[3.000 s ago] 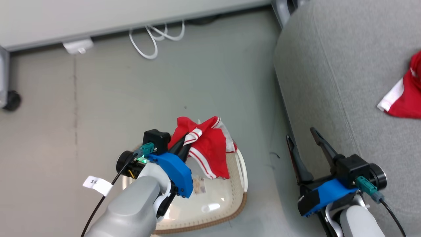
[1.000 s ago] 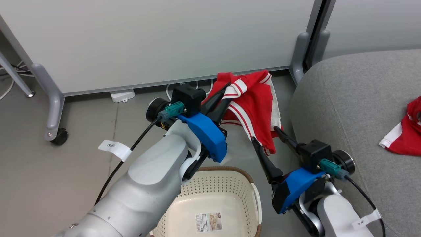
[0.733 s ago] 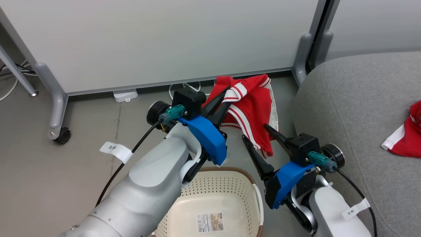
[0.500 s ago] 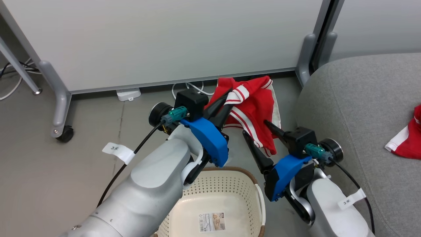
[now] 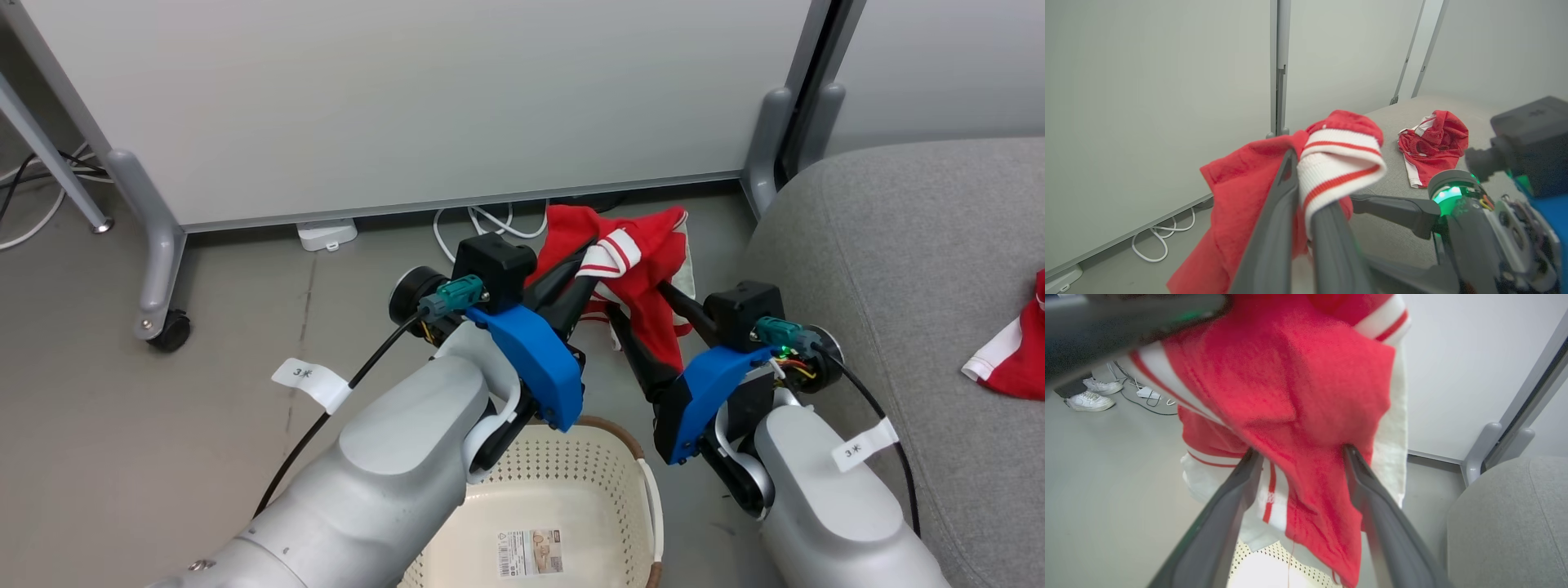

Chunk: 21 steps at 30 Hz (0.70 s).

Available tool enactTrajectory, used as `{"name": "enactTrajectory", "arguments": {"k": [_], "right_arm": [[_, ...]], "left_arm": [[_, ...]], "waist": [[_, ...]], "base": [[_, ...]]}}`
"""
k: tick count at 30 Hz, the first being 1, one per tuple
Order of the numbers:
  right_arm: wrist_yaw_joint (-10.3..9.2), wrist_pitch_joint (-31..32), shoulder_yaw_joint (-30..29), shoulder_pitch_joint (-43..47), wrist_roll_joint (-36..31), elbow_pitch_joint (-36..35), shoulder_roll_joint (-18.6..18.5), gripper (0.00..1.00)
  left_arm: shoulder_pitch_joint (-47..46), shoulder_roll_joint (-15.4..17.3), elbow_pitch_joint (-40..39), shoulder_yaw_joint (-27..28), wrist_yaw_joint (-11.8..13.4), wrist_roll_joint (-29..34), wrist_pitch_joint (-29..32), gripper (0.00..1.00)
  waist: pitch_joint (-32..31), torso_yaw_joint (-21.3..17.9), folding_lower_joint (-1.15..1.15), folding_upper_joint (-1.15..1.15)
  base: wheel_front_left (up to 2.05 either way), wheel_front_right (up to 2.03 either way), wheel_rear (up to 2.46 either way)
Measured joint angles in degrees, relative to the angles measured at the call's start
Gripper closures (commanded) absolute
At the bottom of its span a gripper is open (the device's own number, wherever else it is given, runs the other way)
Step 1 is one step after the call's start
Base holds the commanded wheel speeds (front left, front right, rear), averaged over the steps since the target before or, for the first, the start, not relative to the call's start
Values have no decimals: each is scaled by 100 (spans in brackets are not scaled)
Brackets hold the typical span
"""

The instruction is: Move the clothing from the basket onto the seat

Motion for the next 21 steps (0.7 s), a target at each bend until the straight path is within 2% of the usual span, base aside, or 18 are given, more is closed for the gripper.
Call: {"name": "enactTrajectory", "arguments": {"k": [5,15,16,18,21], "right_arm": [[1,-12,350,-250,335,437,-1,0],[0,-344,687,-584,721,1134,0,0],[0,-370,725,-605,760,1176,0,31],[0,-424,797,-650,849,1255,0,100],[0,-503,905,-706,948,1358,0,100]], "left_arm": [[-19,-1,-54,-142,0,-131,18,100],[-79,-4,-79,-341,0,-352,18,100],[-90,-4,-69,-350,0,-357,18,100],[-98,-4,-58,-367,0,-388,18,100],[-123,-4,-37,-393,0,-408,16,100]], "waist": [[-21,11,0,0],[-69,19,0,0],[-71,16,0,0],[-75,8,0,0],[-75,-7,0,0]], "base": [[0,0,0],[0,0,0],[0,0,0],[0,0,0],[0,0,0]]}}
